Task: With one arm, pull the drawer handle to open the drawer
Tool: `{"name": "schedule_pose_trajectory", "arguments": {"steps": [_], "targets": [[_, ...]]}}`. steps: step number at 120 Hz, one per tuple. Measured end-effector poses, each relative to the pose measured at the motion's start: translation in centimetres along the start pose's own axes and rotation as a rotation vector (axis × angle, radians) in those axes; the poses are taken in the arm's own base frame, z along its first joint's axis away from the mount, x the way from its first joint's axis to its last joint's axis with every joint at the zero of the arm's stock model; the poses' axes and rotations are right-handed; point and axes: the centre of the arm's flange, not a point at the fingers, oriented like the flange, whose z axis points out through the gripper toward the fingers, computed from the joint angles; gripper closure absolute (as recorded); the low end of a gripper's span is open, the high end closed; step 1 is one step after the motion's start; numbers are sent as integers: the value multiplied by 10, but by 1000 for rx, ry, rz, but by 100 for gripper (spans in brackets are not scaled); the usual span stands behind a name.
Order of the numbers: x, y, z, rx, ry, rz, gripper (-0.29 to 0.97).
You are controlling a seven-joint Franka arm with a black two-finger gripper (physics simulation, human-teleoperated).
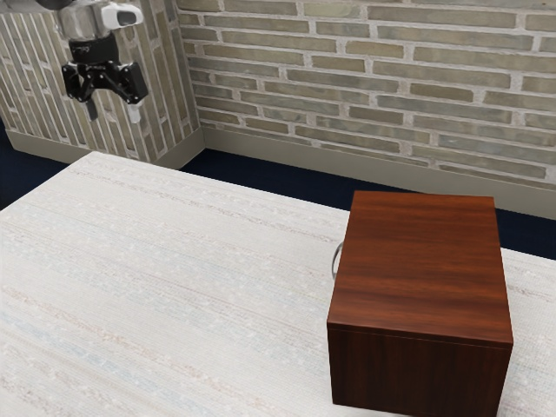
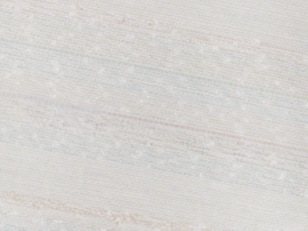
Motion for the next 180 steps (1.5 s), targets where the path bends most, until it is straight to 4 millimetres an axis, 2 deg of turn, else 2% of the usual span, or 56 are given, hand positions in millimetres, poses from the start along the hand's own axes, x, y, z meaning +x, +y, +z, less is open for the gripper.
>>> {"name": "schedule_pose_trajectory", "arguments": {"steps": [28, 31, 36, 39, 44, 49, 53, 59, 67, 70, 74, 83, 101, 109, 128, 143, 166, 180], "targets": [[0, -2, 6, -7, -34, 23, 0], [-4, -2, -1, -8, -22, 25, 0], [-33, 0, -54, -27, 78, 40, 0], [-47, 3, -76, -46, 118, 45, 0], [-57, 11, -85, -86, 133, 45, 0], [-52, 26, -78, -107, 118, 41, 0], [-48, 46, -72, -101, 109, 51, 0], [-43, 95, -59, -73, 100, 98, 0], [-34, 171, -26, -43, 67, 178, 0], [-28, 188, -13, -34, 57, 187, 0], [-18, 199, 4, -24, 46, 179, 0], [2, 202, 31, -7, 31, 135, 0], [28, 217, 71, -39, 25, 73, 0], [35, 220, 77, -53, 39, 49, 0], [42, 220, 78, -71, 69, -5, 0], [52, 214, 95, -66, 58, -49, 0], [50, 221, 116, -56, 30, -83, 0], [21, 218, 136, -57, 4, -99, 0]]}}
